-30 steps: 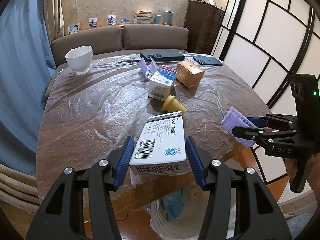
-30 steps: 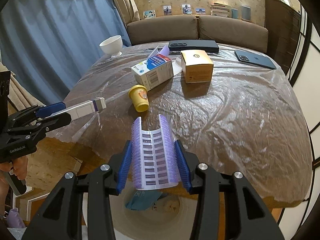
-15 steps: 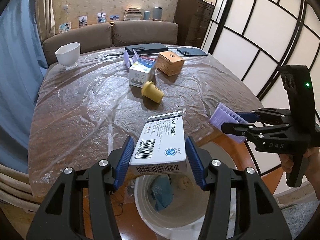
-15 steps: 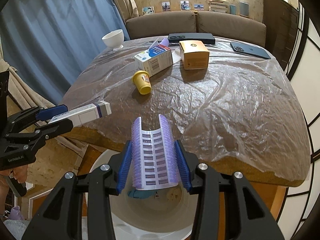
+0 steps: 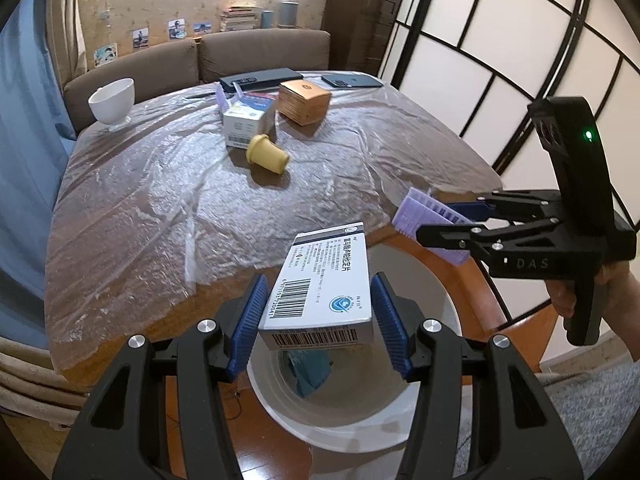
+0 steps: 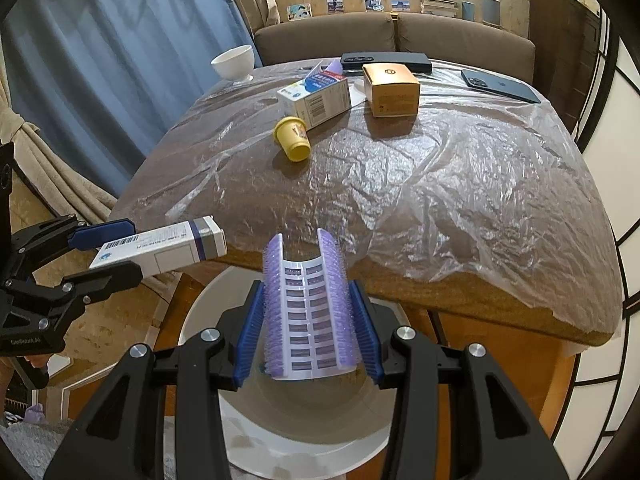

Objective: Collect trash
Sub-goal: 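Carry the white medicine box and purple roller over the white bin with both tools, then open the left tool to drop the medicine box while the right tool drops the roller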

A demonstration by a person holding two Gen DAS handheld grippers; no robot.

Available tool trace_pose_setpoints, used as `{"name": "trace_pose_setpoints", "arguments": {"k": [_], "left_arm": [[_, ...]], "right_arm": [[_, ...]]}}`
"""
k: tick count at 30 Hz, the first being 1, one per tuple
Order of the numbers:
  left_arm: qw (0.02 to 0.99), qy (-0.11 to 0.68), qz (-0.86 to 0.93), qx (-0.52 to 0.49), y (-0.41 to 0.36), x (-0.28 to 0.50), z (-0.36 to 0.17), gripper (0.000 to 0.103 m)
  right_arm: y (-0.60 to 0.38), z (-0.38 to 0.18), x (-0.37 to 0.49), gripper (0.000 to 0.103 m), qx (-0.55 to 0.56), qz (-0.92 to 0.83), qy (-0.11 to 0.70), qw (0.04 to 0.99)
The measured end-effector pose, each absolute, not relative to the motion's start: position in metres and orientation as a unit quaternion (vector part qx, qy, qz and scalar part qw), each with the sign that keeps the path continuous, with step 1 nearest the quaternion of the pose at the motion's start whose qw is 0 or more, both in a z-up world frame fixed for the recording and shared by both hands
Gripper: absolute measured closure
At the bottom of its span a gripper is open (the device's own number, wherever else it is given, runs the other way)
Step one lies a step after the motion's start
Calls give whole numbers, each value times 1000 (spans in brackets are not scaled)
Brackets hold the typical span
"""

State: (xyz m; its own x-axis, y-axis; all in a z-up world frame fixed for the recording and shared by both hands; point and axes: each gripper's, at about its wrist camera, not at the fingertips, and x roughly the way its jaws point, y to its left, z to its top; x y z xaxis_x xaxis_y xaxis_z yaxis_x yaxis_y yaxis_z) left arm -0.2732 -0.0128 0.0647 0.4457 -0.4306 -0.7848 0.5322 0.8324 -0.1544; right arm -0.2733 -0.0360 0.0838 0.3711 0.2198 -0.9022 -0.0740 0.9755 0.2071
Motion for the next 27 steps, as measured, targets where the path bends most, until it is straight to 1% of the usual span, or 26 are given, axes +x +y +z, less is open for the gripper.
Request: {"name": "trace_pose_setpoints", "arguments": {"k": [15,27], "left_arm": [[825,463,-313,81,-25,-294,51,48],[811,490,-306,92,-31,-293,27,48]], "right_arm": [[-34,75,-290,61,68,87,573,812],[-29,62,-296,61,62,93,590,800]]}}
